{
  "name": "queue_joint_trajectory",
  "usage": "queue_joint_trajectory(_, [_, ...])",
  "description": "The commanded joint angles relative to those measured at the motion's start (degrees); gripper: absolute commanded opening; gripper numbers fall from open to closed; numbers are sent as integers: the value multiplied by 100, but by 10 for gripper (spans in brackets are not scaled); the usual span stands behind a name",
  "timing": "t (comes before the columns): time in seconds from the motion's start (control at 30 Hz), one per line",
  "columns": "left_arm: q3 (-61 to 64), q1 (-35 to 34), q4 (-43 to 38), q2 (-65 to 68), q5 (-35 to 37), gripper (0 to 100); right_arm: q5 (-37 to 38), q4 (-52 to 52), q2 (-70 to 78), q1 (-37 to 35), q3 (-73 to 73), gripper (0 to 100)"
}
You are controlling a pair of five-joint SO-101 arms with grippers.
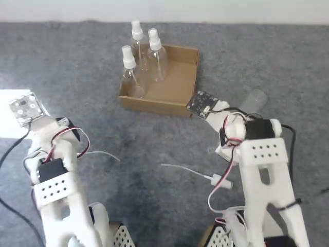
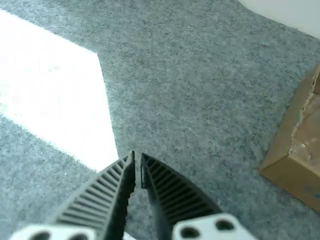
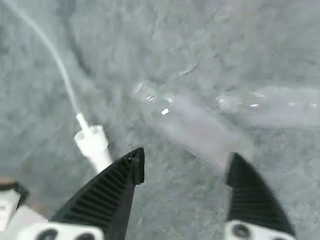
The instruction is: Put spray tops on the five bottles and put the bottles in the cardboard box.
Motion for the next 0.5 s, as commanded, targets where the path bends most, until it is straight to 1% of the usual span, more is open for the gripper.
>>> queue_joint_trajectory(0.0, [-31,-35,0,-141,-44,13,686,110,374,84,-360,362])
queue_joint_trajectory(0.13, [-31,-35,0,-132,-44,13,1415,127,673,84,-360,366])
queue_joint_trajectory(0.2, [-31,-35,0,-132,-44,13,1662,101,804,84,-360,366])
queue_joint_trajectory(0.37, [-31,-35,0,-132,-44,14,1916,84,1270,75,-360,365])
queue_joint_trajectory(0.47, [-31,-35,0,-132,-44,14,1943,-251,1622,48,-360,365])
